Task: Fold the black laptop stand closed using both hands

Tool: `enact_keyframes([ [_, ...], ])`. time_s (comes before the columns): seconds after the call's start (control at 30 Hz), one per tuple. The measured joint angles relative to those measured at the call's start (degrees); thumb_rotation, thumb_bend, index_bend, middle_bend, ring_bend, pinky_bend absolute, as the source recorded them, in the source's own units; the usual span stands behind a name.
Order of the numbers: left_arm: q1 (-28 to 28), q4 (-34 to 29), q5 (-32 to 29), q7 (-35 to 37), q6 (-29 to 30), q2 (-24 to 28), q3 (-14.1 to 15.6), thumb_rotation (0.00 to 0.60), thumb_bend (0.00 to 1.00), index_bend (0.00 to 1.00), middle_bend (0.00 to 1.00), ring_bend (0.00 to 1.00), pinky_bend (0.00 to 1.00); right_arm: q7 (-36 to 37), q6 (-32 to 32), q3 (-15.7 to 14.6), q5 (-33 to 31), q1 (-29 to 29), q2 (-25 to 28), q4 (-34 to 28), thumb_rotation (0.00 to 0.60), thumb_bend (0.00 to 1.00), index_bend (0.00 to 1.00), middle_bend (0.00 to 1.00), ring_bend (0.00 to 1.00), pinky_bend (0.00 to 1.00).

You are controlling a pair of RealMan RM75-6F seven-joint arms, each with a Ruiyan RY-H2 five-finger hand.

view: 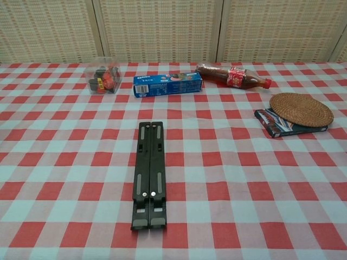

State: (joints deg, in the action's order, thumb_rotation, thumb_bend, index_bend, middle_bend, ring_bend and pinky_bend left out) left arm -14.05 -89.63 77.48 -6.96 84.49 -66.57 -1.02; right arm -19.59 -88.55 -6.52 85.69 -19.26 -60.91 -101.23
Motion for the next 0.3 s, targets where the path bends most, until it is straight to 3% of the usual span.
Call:
enact_keyframes([
  [0.3, 5.75, -1.86, 4.83, -0.46, 7.09, -0.15, 1.78, 0.600, 0.26, 0.00, 0.00, 0.00, 0.16, 6.75, -3.19, -1.52, 2.63, 6.82, 1.33, 3.48, 0.600, 0.18, 0.06, 0.16, 0.00, 0.00],
])
